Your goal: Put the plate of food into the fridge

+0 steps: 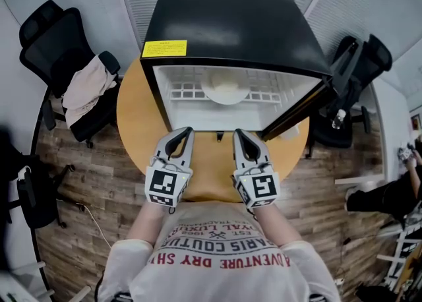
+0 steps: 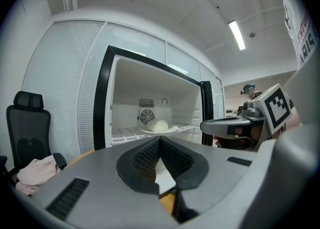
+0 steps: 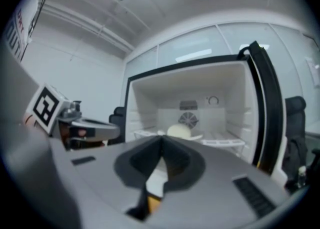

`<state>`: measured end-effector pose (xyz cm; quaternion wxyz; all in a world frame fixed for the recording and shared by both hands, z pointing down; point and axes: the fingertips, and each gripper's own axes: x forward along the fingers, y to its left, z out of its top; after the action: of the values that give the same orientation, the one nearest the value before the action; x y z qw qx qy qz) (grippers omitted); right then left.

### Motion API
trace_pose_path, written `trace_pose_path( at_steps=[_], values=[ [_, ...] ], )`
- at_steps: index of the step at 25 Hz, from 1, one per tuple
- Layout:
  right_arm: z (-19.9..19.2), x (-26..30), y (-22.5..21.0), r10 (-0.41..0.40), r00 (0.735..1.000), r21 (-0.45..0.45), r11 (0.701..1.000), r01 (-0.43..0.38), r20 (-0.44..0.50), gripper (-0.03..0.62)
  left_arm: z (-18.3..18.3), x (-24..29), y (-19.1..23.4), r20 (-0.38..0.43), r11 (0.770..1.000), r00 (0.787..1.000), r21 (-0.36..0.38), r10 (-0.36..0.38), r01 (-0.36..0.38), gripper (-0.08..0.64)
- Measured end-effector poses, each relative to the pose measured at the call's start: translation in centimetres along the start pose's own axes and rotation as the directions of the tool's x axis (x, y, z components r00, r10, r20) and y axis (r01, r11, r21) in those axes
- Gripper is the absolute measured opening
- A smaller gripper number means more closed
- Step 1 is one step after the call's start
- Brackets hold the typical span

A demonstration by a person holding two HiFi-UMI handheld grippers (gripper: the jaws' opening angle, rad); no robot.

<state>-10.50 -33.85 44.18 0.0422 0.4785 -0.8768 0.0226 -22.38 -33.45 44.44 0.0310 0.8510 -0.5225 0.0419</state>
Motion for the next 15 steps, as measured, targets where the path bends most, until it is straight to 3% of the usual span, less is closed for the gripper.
trace_pose_path(
  at_steps=[15],
  values=[
    [0.15,0.44,0.02,0.009,1.000,-0.030,0.999,-0.010,-0.013,0.028,0.51,0.58,0.11,0.003,1.000,1.000,0.004,-0.006,0.006,0.029]
  ],
)
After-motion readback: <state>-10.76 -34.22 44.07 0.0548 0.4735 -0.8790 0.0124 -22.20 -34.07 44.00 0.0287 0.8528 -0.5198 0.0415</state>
